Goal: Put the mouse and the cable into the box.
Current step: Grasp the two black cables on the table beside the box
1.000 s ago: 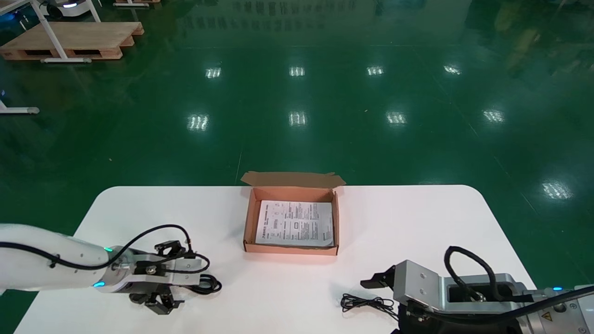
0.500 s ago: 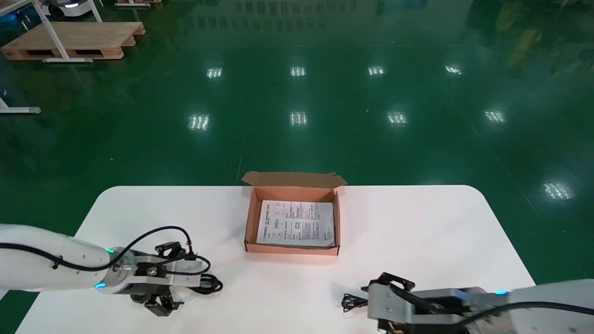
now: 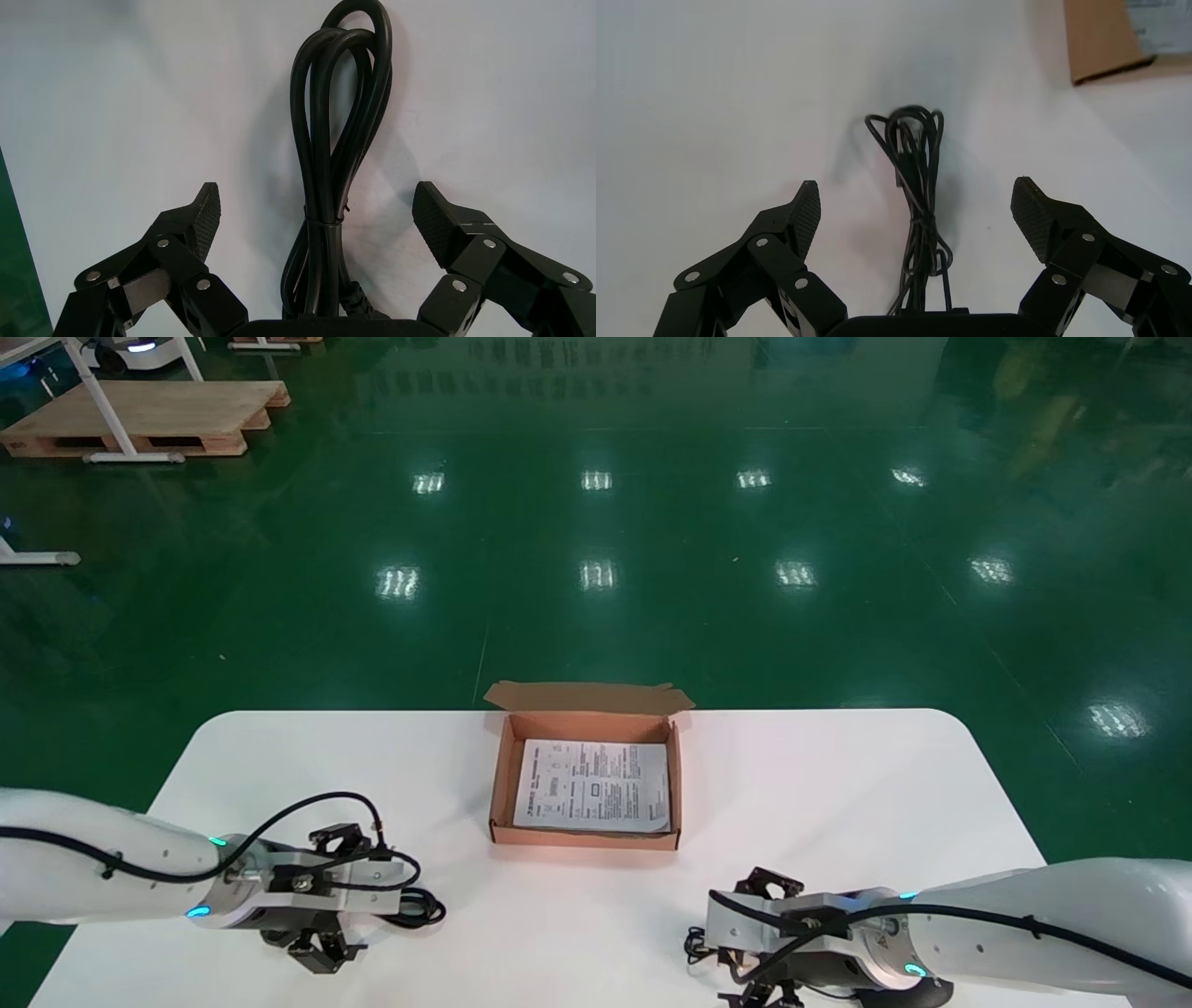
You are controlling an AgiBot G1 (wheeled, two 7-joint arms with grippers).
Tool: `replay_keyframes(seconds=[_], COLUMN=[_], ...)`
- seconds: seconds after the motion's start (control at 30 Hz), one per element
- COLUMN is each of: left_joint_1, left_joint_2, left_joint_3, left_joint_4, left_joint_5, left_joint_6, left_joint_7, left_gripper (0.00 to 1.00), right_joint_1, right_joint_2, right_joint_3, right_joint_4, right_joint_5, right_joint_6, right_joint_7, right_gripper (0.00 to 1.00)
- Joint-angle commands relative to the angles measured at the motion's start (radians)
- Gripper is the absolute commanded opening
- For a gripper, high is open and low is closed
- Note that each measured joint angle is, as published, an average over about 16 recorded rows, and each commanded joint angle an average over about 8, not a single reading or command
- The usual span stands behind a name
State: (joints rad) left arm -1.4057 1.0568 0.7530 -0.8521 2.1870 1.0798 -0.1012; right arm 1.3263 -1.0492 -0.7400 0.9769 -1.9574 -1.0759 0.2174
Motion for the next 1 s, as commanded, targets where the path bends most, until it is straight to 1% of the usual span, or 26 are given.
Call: replay_keyframes(seconds=[0.03,0.3,0.33,0.37,0.43,0.57,0.6,0.63,0.7,1.0], left_joint_1=[0.0,0.0,0.0,0.0,0.0,0.0,0.0,0.0,0.0,0.0], left_joint_2=[0.0,0.0,0.0,0.0,0.0,0.0,0.0,0.0,0.0,0.0], left_joint_3=[0.0,0.0,0.0,0.0,0.0,0.0,0.0,0.0,0.0,0.0], left_joint_4=[0.0,0.0,0.0,0.0,0.0,0.0,0.0,0.0,0.0,0.0], left_joint_5=[0.0,0.0,0.0,0.0,0.0,0.0,0.0,0.0,0.0,0.0], left_joint_6=[0.0,0.0,0.0,-0.001,-0.001,-0.001,-0.001,-0.001,0.0,0.0], left_joint_7=[0.0,0.0,0.0,0.0,0.0,0.0,0.0,0.0,0.0,0.0], left_gripper=[1.0,1.0,0.94,0.84,0.59,0.09,0.02,0.0,0.0,0.0], right_joint_1=[0.006,0.01,0.01,0.011,0.012,0.012,0.011,0.011,0.011,0.01], right_joint_2=[-0.011,-0.022,-0.023,-0.024,-0.026,-0.025,-0.025,-0.025,-0.024,-0.022], right_joint_3=[-0.004,-0.011,-0.011,-0.012,-0.013,-0.013,-0.013,-0.013,-0.012,-0.011], right_joint_4=[-0.029,-0.086,-0.091,-0.095,-0.1,-0.101,-0.1,-0.099,-0.096,-0.09], right_joint_5=[-0.011,-0.017,-0.018,-0.018,-0.019,-0.018,-0.018,-0.018,-0.017,-0.015], right_joint_6=[0.011,0.017,0.017,0.017,0.017,0.016,0.016,0.015,0.015,0.014], right_joint_7=[-0.011,-0.033,-0.035,-0.035,-0.036,-0.035,-0.035,-0.035,-0.035,-0.035], right_gripper=[1.0,1.0,0.99,0.92,0.72,0.22,0.11,0.06,0.01,0.0])
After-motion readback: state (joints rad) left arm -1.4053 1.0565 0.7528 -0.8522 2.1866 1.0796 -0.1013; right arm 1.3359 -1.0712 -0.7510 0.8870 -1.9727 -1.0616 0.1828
